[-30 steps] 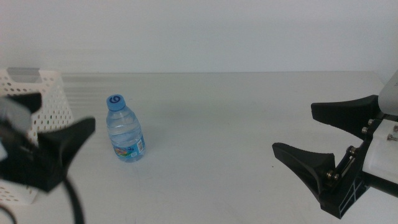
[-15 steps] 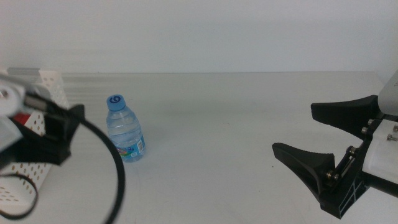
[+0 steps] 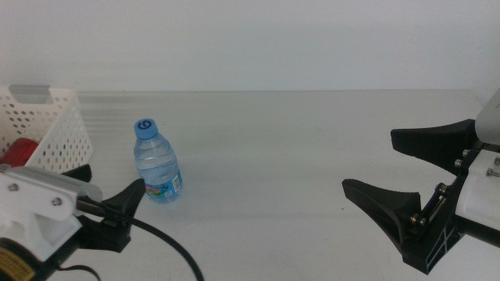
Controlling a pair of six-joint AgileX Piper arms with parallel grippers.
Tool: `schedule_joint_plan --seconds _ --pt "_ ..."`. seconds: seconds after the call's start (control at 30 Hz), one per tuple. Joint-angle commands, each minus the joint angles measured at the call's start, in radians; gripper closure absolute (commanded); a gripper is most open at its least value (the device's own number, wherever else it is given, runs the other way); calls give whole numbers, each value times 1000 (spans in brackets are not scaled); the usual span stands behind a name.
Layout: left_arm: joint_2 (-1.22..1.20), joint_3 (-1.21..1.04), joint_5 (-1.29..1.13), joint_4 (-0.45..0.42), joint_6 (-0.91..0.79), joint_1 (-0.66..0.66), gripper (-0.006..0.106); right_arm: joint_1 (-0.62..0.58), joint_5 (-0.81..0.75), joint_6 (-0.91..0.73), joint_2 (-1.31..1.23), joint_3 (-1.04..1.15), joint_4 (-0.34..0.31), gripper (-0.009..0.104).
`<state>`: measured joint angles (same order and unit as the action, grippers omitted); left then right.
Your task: Use arms to grab the bottles and put them into the dustbin to the left of the table.
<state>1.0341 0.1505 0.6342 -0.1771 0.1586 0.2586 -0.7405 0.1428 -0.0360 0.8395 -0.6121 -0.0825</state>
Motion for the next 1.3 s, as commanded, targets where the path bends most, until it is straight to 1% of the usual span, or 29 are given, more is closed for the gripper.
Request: schedule_joint_plan --seconds 0.0,0.1,0.27,0.37,0.6,0.83,1.07,1.27 --pt "72 10 219 46 -14 -3 10 -4 -67 -10 -10 -28 -13 19" --pt "208 10 335 53 -17 -3 10 -4 -67 -10 -10 -28 -13 19" --pt "422 17 598 83 -10 -3 10 -4 -67 -10 -10 -28 -13 19" --pt "539 47 675 88 18 -3 10 -4 -67 -10 -10 -28 -13 19" --pt "687 123 681 87 21 -3 10 -4 -67 -10 -10 -28 -13 19" --pt "722 193 662 88 19 -3 10 -4 -67 -10 -10 -28 -13 19" --pt "764 267 650 125 -16 -3 10 -4 -67 -10 -10 -28 -13 19" --pt "816 323 650 125 -27 -3 11 -4 -67 -10 -10 -28 -13 19"
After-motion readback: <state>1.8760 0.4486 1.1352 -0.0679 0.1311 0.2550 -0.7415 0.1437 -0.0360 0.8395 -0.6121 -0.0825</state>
